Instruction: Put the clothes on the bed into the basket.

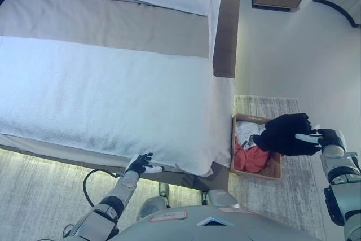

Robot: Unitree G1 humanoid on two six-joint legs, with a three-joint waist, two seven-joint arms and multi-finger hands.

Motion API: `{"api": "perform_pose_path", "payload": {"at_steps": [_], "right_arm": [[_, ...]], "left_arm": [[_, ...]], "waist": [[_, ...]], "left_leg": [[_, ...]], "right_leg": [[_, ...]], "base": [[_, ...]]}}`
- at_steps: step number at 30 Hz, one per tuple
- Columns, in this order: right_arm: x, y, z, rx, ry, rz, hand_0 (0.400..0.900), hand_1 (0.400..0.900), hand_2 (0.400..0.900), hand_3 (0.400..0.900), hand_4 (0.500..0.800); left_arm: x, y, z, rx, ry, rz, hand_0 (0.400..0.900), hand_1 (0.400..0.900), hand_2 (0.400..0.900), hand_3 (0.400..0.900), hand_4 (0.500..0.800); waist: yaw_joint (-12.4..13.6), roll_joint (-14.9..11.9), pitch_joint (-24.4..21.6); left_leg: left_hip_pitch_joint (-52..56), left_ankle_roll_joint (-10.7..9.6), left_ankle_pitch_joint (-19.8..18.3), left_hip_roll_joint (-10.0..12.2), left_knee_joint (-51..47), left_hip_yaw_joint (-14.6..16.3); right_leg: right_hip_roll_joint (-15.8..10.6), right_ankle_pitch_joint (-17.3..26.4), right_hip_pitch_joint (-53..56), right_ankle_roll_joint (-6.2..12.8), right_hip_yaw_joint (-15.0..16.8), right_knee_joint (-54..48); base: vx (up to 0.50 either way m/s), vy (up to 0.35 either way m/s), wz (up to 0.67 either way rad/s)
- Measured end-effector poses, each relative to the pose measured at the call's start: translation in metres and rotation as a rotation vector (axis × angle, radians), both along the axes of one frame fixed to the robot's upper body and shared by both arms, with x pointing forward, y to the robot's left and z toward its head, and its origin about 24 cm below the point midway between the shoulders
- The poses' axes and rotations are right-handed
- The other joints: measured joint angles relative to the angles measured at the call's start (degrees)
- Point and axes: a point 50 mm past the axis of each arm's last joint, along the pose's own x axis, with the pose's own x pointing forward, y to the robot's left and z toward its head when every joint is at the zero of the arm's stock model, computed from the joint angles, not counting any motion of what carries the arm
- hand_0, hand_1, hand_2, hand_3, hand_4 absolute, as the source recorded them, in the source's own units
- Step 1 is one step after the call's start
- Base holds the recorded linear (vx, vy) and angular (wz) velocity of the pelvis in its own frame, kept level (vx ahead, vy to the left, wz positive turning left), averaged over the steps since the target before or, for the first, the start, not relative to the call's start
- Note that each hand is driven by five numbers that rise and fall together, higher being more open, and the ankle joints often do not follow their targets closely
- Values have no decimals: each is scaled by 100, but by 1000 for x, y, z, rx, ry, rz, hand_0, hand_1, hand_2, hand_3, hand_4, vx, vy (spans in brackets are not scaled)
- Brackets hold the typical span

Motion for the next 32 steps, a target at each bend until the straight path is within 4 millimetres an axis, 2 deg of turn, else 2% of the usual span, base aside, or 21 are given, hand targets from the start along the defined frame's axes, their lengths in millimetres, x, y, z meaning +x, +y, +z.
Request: {"api": "perform_pose_path", "payload": {"at_steps": [6,25,32], "right_arm": [[8,-2,8,-5,-19,-16,900,900,900,900,800],[11,-4,12,-8,-26,-28,900,900,900,900,800],[24,9,10,15,-75,28,900,900,900,900,800]], "left_arm": [[-1,-5,-1,-11,3,-1,900,900,900,900,800],[-5,-2,-3,-2,26,6,900,900,900,900,800],[-6,0,-3,-3,29,28,900,900,900,900,800]], "waist": [[3,40,-10],[3,102,-46],[-4,87,-36]], "left_leg": [[0,-2,-1,2,0,-14],[21,-6,-3,2,0,-8],[94,-10,-6,7,0,12]], "right_leg": [[3,8,6,-27,-11,0],[4,8,25,-28,-10,0],[11,8,89,-28,5,0]], "base": [[1,-3,1],[-1,0,0],[-5,1,0]]}}
